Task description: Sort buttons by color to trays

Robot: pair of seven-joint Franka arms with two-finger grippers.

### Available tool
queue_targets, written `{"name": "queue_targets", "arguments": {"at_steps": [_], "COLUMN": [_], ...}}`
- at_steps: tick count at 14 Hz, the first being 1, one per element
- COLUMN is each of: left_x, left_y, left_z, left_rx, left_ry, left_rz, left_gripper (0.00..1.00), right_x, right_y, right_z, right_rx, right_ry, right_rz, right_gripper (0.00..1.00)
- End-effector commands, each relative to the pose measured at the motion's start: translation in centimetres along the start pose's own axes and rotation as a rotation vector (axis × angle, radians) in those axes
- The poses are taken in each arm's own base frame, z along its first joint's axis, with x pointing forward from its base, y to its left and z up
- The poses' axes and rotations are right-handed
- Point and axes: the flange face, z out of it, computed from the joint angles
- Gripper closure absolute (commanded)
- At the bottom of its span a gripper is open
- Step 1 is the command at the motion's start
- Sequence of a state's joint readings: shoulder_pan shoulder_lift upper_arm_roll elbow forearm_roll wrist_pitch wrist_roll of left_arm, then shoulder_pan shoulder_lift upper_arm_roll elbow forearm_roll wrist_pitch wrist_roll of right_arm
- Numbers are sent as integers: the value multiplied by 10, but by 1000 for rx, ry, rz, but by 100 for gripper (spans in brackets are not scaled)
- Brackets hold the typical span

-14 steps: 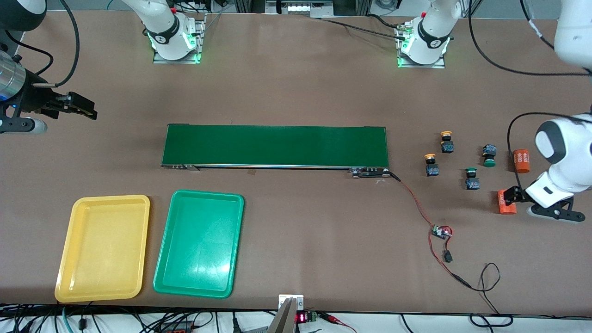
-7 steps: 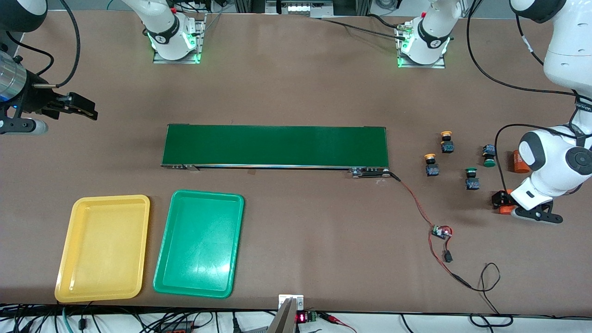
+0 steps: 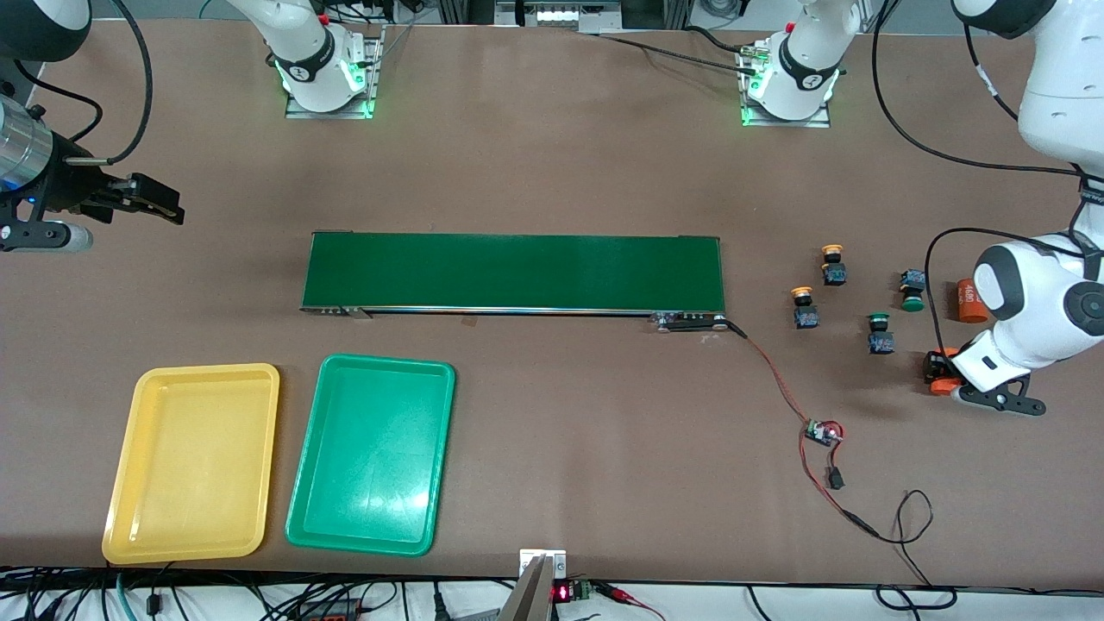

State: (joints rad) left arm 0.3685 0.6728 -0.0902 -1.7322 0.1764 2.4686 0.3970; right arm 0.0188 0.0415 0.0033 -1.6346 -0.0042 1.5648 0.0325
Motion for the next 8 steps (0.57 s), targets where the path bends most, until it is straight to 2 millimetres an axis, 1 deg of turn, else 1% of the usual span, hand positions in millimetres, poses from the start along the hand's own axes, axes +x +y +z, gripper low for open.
{"name": "queue_targets", "arguments": {"at_steps": [1, 2, 3, 4, 5, 6, 8], "left_x": [18, 24, 29, 29, 33, 37, 43], "left_y": [42, 64, 88, 114, 146, 173, 219], "left_z": [-81, -103, -119, -126, -135, -141, -146], "left_rx": [-41, -60, -83, -118, -153, -177, -213], "left_ry": [-39, -64, -98, -153, -184, -192, -187], "left_rz": [81, 121, 169, 245, 340, 410, 567], "left_gripper": [69, 69, 69, 69, 70, 72, 72], "right_x": [3, 3, 2, 3, 3, 3, 5], "right_y": [-3, -4, -5, -5, -5, -3, -1], "right_z": [0, -1, -1, 0, 1, 1, 4], "right_rx": [-3, -3, -3, -3, -4, -4, -4], "right_ry": [-8, -7, -8, -10, -11, -11, -19], "right_rz": [-16, -19, -20, -21, -20, -18, -15], "right_gripper": [0, 0, 0, 0, 0, 0, 0]}}
